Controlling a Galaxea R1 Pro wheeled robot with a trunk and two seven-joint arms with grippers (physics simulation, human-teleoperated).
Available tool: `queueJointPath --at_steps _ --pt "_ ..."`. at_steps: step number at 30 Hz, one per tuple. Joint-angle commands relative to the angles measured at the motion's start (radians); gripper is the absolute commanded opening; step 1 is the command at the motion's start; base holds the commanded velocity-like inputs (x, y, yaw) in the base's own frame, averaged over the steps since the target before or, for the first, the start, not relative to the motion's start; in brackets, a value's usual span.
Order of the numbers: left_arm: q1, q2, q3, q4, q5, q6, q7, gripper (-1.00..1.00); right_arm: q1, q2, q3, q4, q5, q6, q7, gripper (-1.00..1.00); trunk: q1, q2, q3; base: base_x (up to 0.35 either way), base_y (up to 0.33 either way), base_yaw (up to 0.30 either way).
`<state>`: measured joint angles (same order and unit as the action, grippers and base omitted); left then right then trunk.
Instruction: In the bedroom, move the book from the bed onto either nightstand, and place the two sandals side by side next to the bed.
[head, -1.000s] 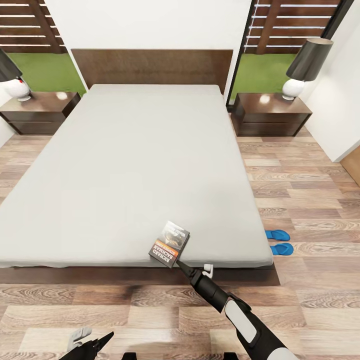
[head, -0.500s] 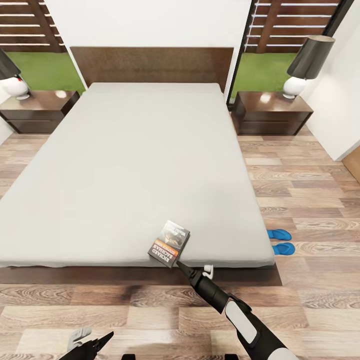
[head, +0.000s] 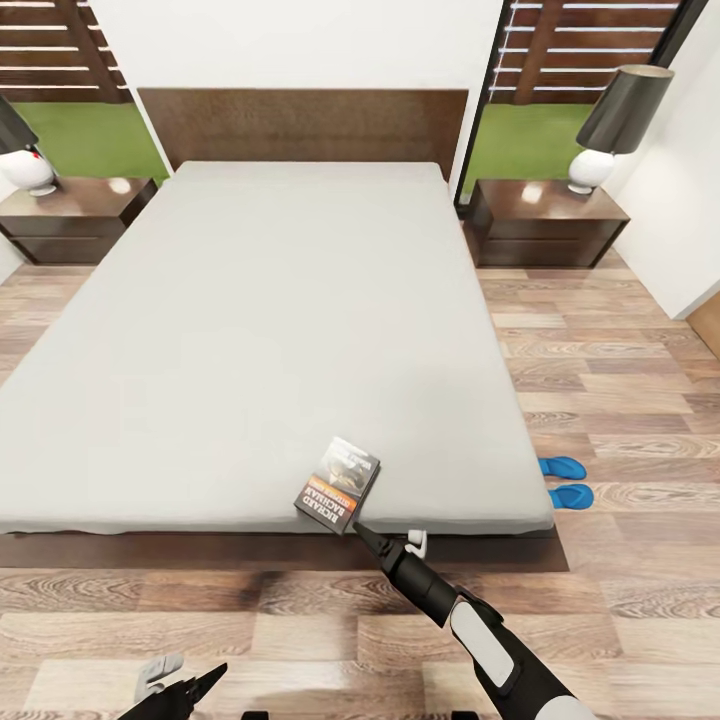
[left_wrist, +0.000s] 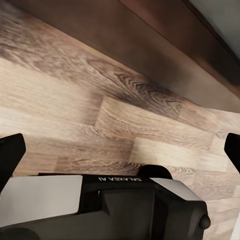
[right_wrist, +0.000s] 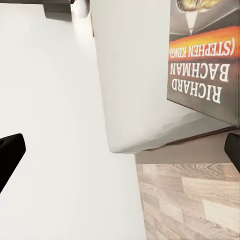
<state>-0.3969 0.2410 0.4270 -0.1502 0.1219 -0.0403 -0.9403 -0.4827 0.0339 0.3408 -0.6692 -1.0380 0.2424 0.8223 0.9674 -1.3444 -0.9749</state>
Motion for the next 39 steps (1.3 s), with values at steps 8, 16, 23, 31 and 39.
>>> queueJointPath --at_steps 8,16,23,31,39 --pt "0.0 0.001 -0.008 0.001 0.01 -0.004 -0.002 1.0 -0.001 0.0 0.001 0.0 -0.011 0.009 0.001 1.0 0.031 -0.057 -0.026 0.0 0.0 0.0" --pt "0.0 0.0 -0.008 0.001 0.01 -0.004 -0.002 1.0 -0.001 0.0 0.001 0.0 -0.011 0.009 0.001 1.0 0.061 -0.113 -0.051 0.0 0.0 0.0" --pt "0.0 0.001 -0.008 0.001 0.01 -0.004 -0.002 1.0 -0.001 0.0 0.001 0.0 -0.011 0.009 0.001 1.0 0.088 -0.162 -0.073 0.0 0.0 0.0" --pt "0.0 0.001 -0.008 0.001 0.01 -0.004 -0.002 1.0 -0.001 0.0 0.001 0.0 -0.011 0.009 0.001 1.0 0.119 -0.218 -0.098 0.0 0.0 0.0" --pt "0.0 0.0 -0.008 0.001 0.01 -0.004 -0.002 1.0 -0.001 0.0 0.001 0.0 -0.01 0.009 0.001 1.0 0.15 -0.274 -0.123 0.0 0.0 0.0"
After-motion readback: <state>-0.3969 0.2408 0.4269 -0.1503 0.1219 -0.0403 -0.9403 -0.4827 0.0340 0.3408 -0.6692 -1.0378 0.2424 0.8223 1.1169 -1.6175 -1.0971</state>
